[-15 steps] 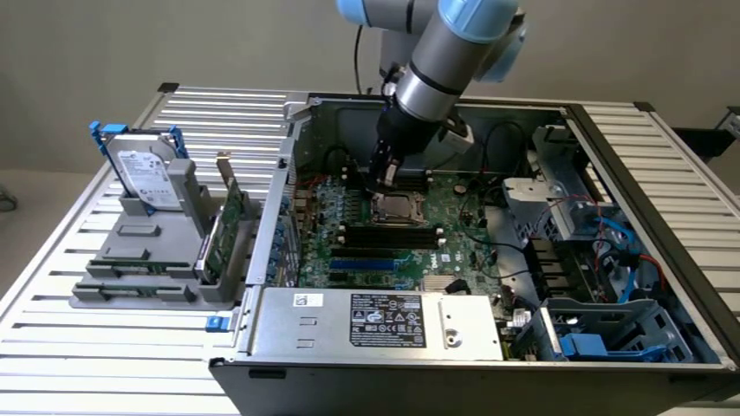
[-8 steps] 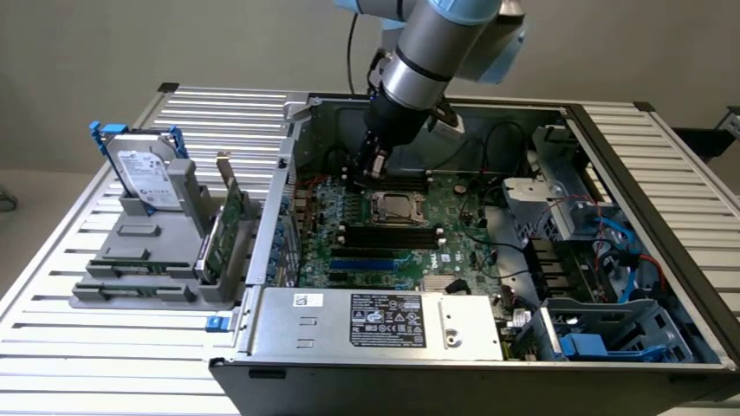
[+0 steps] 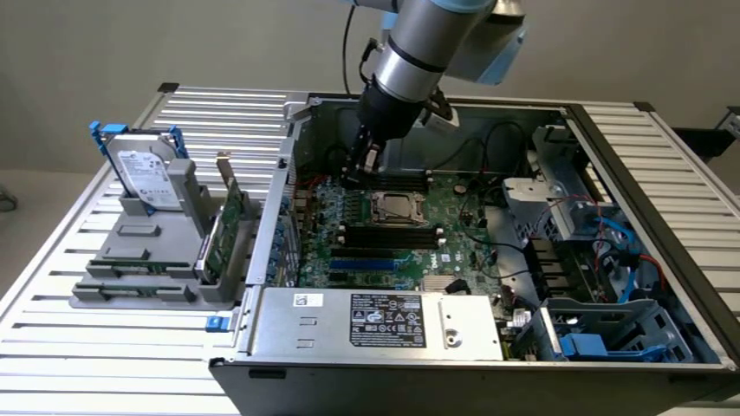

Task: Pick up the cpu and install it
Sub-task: 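Place the cpu into insertion slot, then close the cpu cover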

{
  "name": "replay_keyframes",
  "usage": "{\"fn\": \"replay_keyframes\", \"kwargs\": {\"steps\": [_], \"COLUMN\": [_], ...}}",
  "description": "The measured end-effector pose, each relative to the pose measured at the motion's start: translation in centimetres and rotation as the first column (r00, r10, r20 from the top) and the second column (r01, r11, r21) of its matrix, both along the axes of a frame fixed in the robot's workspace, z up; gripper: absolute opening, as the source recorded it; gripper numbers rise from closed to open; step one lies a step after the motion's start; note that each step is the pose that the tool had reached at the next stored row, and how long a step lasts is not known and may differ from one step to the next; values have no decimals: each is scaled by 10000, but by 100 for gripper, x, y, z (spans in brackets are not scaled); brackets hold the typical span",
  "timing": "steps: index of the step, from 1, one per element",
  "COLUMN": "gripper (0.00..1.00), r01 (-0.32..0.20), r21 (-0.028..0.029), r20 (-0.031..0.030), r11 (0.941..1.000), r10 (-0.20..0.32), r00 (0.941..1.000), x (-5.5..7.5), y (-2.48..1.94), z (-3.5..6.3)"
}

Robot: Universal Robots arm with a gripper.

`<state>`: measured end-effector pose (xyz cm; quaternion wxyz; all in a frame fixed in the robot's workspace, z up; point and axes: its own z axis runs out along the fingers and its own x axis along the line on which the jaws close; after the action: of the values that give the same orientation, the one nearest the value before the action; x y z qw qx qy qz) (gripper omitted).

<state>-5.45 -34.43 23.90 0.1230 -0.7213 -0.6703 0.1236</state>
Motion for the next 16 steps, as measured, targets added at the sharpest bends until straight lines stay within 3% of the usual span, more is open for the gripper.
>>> {"fn": "replay_keyframes", "kwargs": {"steps": [12, 16], "gripper": [11, 11], "r01": [1, 103], "r21": [-1, 71], "r20": [0, 0], "r11": [10000, 9999], "r10": [-1, -103], "r00": [10000, 9999], "x": [-9, -60], "y": [-1, -24], "z": [0, 136]}}
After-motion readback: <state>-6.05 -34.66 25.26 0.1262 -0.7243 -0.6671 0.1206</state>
